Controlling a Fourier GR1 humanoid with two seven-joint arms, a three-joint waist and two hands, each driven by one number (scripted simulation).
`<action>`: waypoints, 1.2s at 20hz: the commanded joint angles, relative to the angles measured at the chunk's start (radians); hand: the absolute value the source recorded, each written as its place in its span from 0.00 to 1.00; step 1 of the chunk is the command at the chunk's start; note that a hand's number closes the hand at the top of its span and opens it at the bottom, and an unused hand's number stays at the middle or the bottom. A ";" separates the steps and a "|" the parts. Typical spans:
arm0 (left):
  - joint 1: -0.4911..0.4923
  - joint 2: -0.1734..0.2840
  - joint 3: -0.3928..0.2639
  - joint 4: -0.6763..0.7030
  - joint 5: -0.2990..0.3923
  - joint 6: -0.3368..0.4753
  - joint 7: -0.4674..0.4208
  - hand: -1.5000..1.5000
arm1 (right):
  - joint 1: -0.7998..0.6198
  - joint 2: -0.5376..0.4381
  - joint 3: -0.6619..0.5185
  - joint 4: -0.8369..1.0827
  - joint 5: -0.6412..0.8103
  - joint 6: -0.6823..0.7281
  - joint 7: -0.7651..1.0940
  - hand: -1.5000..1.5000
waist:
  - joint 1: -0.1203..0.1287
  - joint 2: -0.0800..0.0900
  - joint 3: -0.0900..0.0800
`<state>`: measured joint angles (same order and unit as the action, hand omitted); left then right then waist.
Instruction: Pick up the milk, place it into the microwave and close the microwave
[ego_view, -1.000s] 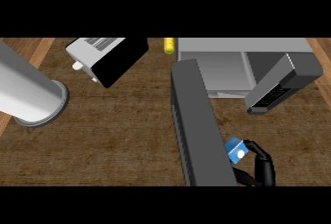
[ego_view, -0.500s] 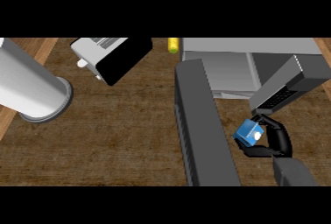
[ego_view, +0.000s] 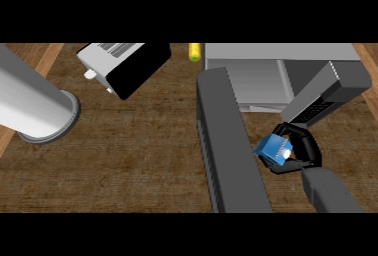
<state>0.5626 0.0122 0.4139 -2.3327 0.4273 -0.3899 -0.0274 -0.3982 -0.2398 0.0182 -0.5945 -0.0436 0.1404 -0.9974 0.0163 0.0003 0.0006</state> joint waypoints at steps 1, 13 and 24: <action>0.071 -0.012 -0.012 -0.053 0.025 -0.005 -0.019 0.00 | -0.027 0.009 0.006 -0.112 -0.001 -0.006 0.089 1.00 | -0.007 -0.004 -0.001; 0.003 -0.012 0.059 0.029 0.017 -0.035 -0.010 0.00 | -0.154 0.112 0.016 -0.209 0.080 -0.213 0.302 1.00 | -0.006 -0.002 -0.001; -0.043 -0.002 0.061 0.069 0.012 -0.065 -0.026 0.00 | -0.528 0.101 -0.039 0.248 0.222 -0.429 0.319 1.00 | 0.036 0.016 0.001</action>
<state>0.5342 0.0248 0.4846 -2.2670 0.4590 -0.4477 -0.0429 -0.8356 -0.1530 0.0000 -0.4741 0.1471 -0.2078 -0.6769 0.0360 0.0100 0.0006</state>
